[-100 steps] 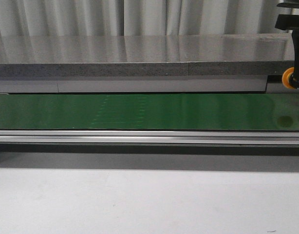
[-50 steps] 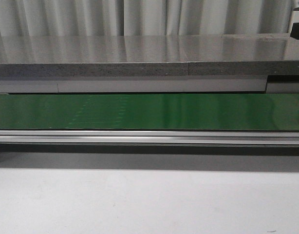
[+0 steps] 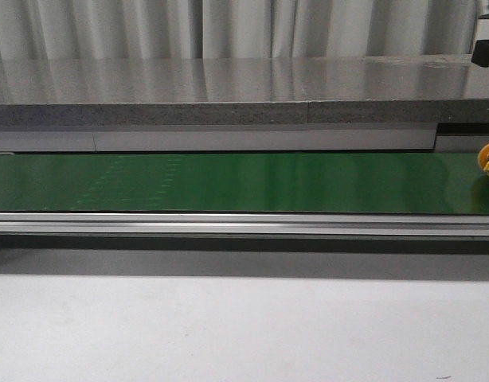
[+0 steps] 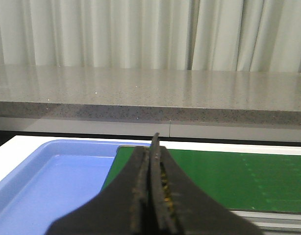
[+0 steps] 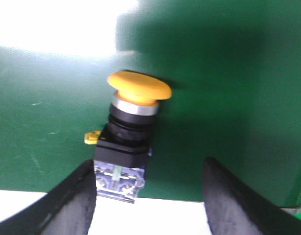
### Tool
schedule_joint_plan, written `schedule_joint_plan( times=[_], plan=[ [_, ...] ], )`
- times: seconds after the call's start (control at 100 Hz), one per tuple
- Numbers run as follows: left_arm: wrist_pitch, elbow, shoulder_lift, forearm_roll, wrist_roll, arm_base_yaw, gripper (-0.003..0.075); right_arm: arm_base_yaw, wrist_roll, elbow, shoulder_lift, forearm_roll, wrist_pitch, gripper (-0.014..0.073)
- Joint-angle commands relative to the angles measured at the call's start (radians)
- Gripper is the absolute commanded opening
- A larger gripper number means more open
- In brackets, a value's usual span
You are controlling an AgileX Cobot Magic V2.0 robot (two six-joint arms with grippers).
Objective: Move button from right to left
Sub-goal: 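Lift the button and carry it over the conveyor belt with the right gripper, then lower the button onto the belt and open the right gripper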
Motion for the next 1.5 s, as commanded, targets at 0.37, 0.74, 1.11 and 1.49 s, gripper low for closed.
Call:
schedule_joint_plan(
  times=[0.37, 0.74, 1.11, 1.49],
  plan=[
    [-0.081, 0.044, -0.033, 0.000, -0.007, 0.003, -0.0020, -0.003, -0.002, 0.135, -0.352, 0.041, -0.133, -0.0067],
    [-0.081, 0.044, -0.033, 0.000, -0.007, 0.003, -0.0020, -0.003, -0.002, 0.418, -0.738, 0.060, -0.367, -0.0067],
    [-0.164, 0.044, -0.033, 0.000, -0.007, 0.003, -0.0020, -0.003, -0.002, 0.612, -1.068, 0.061, -0.429, -0.0067],
    [-0.157, 0.044, -0.033, 0.000, -0.007, 0.003, -0.0020, -0.003, -0.002, 0.785, -1.371, 0.061, -0.488, -0.0067]
  ],
)
